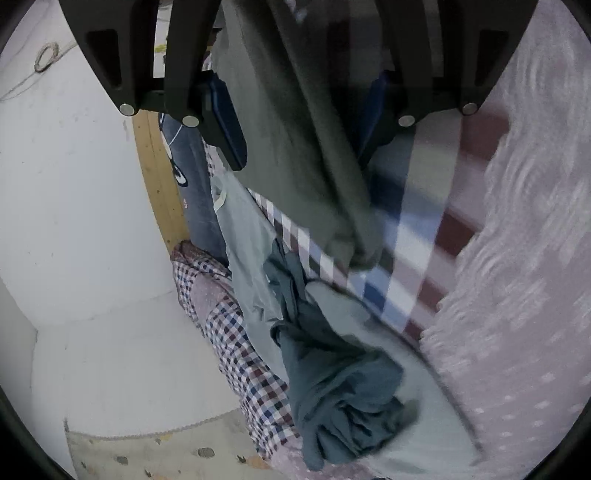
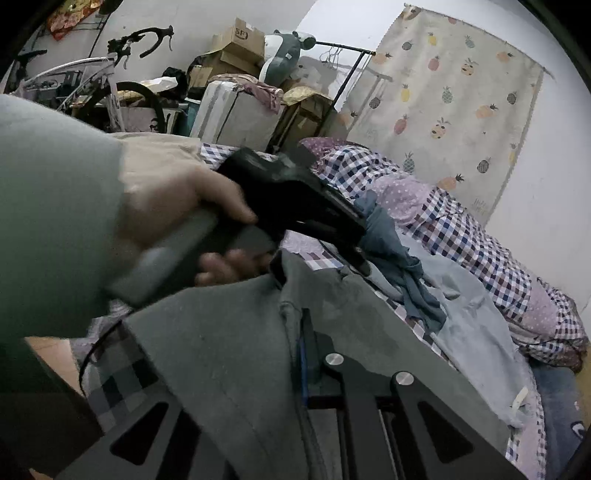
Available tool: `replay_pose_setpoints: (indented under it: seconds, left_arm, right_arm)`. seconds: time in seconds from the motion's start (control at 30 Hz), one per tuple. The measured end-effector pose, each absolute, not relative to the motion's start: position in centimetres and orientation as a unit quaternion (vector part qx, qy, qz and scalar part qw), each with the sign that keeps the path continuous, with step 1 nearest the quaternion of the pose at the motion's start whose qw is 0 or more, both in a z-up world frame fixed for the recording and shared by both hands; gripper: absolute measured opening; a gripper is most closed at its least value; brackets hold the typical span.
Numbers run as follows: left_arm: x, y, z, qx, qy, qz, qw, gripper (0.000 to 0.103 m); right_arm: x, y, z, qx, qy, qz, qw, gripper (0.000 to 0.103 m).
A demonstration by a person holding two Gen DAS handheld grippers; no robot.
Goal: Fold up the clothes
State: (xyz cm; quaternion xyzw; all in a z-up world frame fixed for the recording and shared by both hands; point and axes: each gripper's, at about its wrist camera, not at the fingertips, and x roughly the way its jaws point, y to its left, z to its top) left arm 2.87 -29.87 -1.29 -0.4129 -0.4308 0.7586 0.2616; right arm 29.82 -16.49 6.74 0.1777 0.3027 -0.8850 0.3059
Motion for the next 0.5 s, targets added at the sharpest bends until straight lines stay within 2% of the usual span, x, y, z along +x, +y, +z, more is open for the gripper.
replay_pose_setpoints:
  seconds: [0.07,0.13,0.27,0.37,0.5]
  left_arm:
    - [1.0,-29.4,-1.0,-0.418,-0.416,0.761,0.271,0.059]
    - [-0.3,-29.2,-0.8,-0.421,-0.404,0.763,0.279,0.050]
    - [-1.7,-29.5,-0.7,-0.424,-0.395,0.767,0.278,0.015]
    - [-1.5,-30.0,-0.1,-0.410,-0.397,0.774,0.275,0.009]
    - [0.4,-30.8,2.4,-0.387,-0.385,0.798,0.258,0.007]
  right_arm:
    - [30.0,-16.2,7.0,0.180,0.297,-0.885,0.310,0.004]
    - [30.3,-16.0,7.3,0.183,0.293,-0.885,0.313,0.004]
    - [30.7,-16.0,7.5,0.185,0.292,-0.882,0.321,0.004]
    - [31.1,-16.0,7.7,0.186,0.292,-0.880,0.327,0.004]
    - [31.7,-16.1,8.3,0.185,0.287,-0.878,0.337,0.004]
